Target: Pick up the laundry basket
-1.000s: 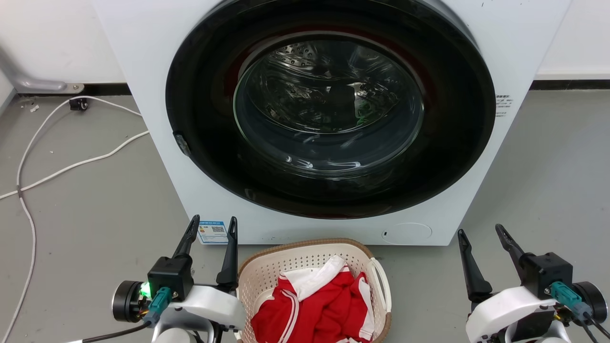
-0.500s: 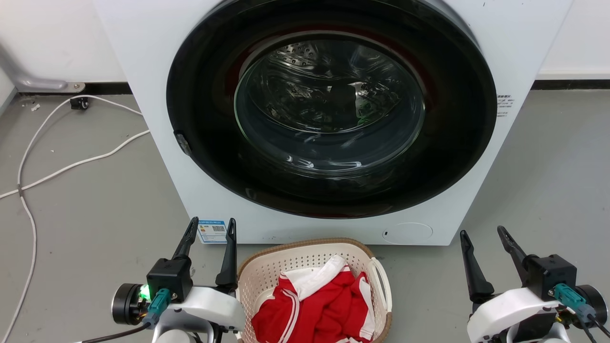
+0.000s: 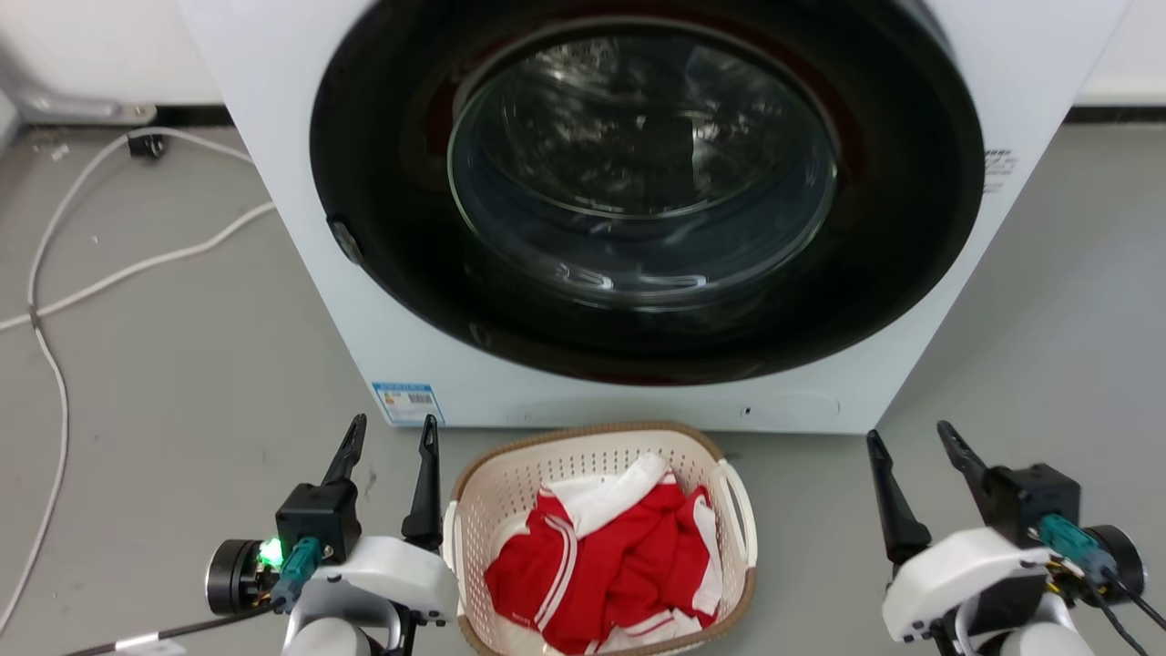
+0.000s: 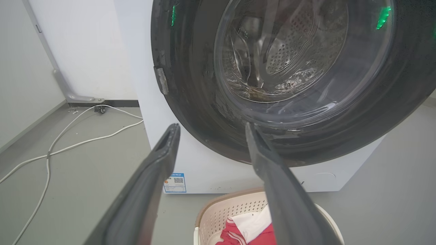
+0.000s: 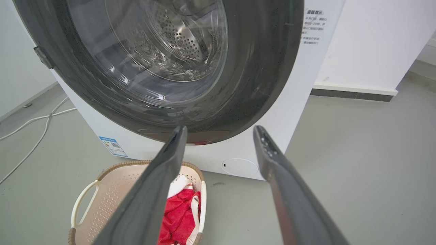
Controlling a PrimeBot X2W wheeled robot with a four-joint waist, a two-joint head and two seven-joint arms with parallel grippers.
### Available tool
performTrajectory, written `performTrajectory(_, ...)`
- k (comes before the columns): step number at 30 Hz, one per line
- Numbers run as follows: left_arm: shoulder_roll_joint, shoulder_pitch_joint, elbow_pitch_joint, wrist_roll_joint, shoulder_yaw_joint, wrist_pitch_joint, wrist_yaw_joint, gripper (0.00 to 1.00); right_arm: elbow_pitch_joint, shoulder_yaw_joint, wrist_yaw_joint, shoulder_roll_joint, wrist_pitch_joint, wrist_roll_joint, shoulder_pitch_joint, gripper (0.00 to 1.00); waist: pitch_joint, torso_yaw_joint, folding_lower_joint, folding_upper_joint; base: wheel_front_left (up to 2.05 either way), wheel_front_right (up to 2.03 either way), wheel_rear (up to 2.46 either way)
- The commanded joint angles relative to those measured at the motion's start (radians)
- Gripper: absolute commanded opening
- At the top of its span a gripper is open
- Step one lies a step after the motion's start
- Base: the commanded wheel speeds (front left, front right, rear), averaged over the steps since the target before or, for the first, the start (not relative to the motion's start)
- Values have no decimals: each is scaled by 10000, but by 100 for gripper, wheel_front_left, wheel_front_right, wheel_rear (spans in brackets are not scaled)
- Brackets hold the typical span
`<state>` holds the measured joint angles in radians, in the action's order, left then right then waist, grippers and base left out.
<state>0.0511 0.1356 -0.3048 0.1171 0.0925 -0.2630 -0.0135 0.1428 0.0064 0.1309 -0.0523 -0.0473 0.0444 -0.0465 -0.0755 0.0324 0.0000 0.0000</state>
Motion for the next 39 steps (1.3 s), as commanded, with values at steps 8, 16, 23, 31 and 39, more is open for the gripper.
performTrajectory(8, 26, 1009, -1372, 284, -232, -26, -181, 100, 1210, 464, -3, 37, 178, 148, -1300, 100, -1480, -24, 0, 0, 0, 0, 0)
performTrajectory(16, 30, 1834, -2802, 537, -345, -26, -347, 100, 2641, 996, -3, 34, 338, 491, -2497, 100, -2560, -31, 0, 0, 0, 0, 0)
performTrajectory(23, 93, 2645, -4258, 776, -494, -26, -549, 100, 4322, 1471, -3, 31, 366, 846, -3727, 100, -3473, -93, 0, 0, 0, 0, 0)
performTrajectory(31, 294, 3852, -6269, 1088, -526, 37, -827, 100, 6493, 2111, -3, 30, 554, 1493, -5295, 100, -4568, -260, 0, 0, 0, 0, 0)
performTrajectory(39, 518, 5261, -7967, 1472, -444, 425, -1070, 100, 8489, 2946, -3, 30, 545, 2286, -7070, 100, -5558, -369, 0, 0, 0, 0, 0)
